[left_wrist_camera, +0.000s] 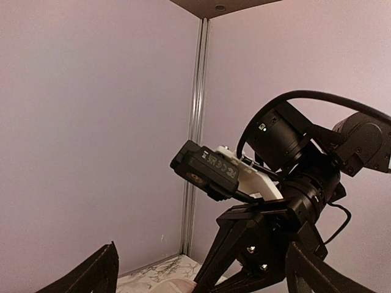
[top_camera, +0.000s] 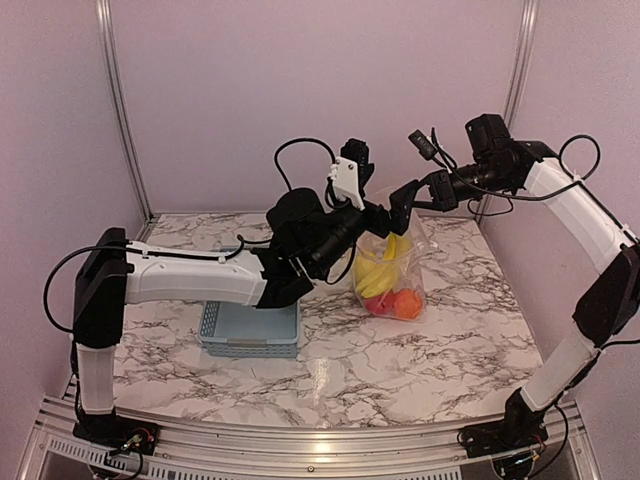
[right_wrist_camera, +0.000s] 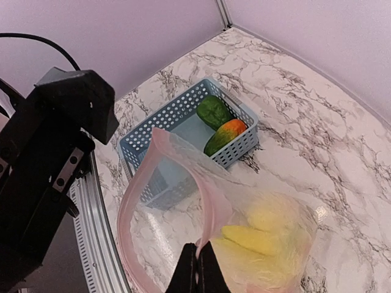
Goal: Place the food in the zip-top bag and seal the zipper
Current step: Place the fake fruit in the zipper food storage bag, then adjust the zipper food storage bag at the center of the board.
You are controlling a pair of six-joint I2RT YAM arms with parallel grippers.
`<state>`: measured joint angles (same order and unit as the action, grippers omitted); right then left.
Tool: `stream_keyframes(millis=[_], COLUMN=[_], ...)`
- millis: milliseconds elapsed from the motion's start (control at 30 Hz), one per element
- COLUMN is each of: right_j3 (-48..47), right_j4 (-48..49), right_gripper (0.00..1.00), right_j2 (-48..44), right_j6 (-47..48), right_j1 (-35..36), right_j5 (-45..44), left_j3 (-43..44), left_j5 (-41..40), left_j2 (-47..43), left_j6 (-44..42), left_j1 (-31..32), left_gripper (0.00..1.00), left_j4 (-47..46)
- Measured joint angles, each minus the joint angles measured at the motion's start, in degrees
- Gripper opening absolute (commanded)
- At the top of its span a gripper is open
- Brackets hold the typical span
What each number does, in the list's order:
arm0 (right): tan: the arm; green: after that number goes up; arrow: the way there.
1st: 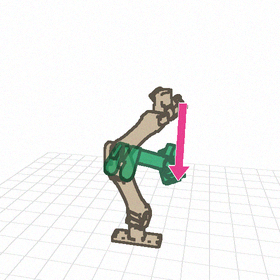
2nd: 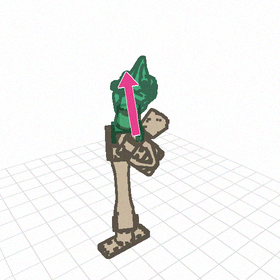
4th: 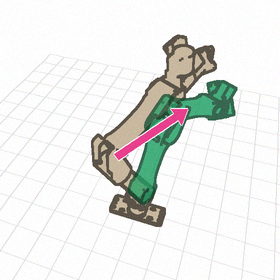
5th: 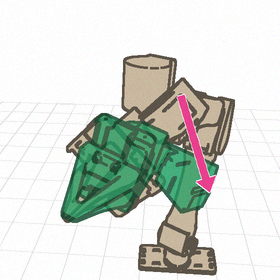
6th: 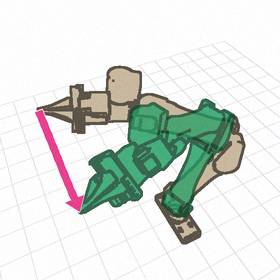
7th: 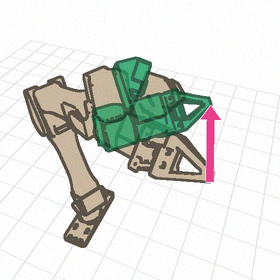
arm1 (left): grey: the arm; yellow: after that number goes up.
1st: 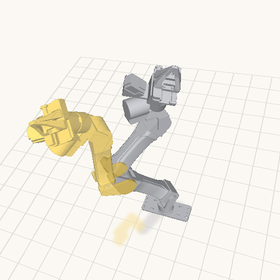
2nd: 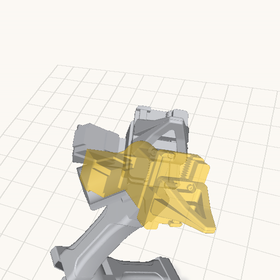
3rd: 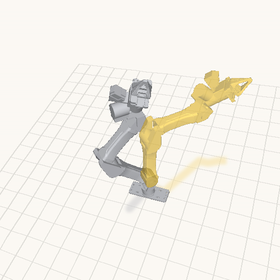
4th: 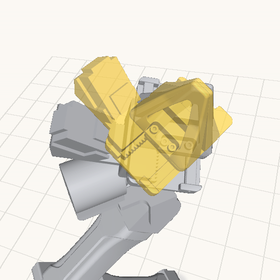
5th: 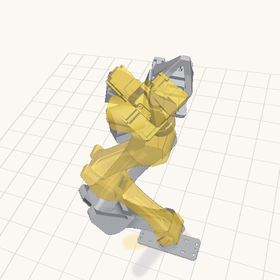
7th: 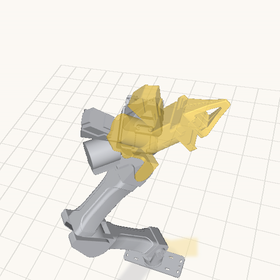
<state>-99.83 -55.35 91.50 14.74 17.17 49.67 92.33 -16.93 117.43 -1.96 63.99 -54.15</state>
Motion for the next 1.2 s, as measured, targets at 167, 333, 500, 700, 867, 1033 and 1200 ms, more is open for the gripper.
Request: stream_keyframes(millis=[167, 333, 500, 700, 867, 1033, 1200], right_j3=[0.0, 0.0, 0.0, 0.0, 0.0, 0.8, 3.9], right_j4=[0.3, 1.2, 2.1, 2.2, 2.6, 2.7, 3.3], right_gripper=[0.00, 0.00, 0.00, 0.00, 0.00, 0.00, 0.16], right_j2=[0.0, 0.0, 0.2, 0.9, 0.9, 0.3, -1.5], right_j6=[0.0, 0.0, 0.0, 0.0, 0.1, 0.2, 0.7], right_j1=[0.0, 0.0, 0.0, 0.0, 0.0, 0.0, 0.0], right_j5=[-2.6, -6.3, -7.5, -8.3, -8.9, -8.9, -9.4], left_j3=[-3.3, -3.4, -3.5, -0.4, 3.5, 5.2, 4.9], left_j5=[-2.2, -11.5, -14.9, -13.7, -11.3, -7.8, -5.6], left_j2=[-8.3, -16.4, -18.1, -13.2, -8.6, -7.2, -7.2], left_j6=[1.6, 10.1, 21.7, 34.3, 41.5, 46.4, 48.7], left_j1=[0.7, 1.1, 0.9, 1.0, 0.7, -0.5, -1.3], left_gripper=[0.92, 0.84, 0.81, 0.77, 0.63, 0.37, 0.24], left_j4=[6.3, 20.2, 32.7, 47.1, 55.3, 58.8, 58.2])
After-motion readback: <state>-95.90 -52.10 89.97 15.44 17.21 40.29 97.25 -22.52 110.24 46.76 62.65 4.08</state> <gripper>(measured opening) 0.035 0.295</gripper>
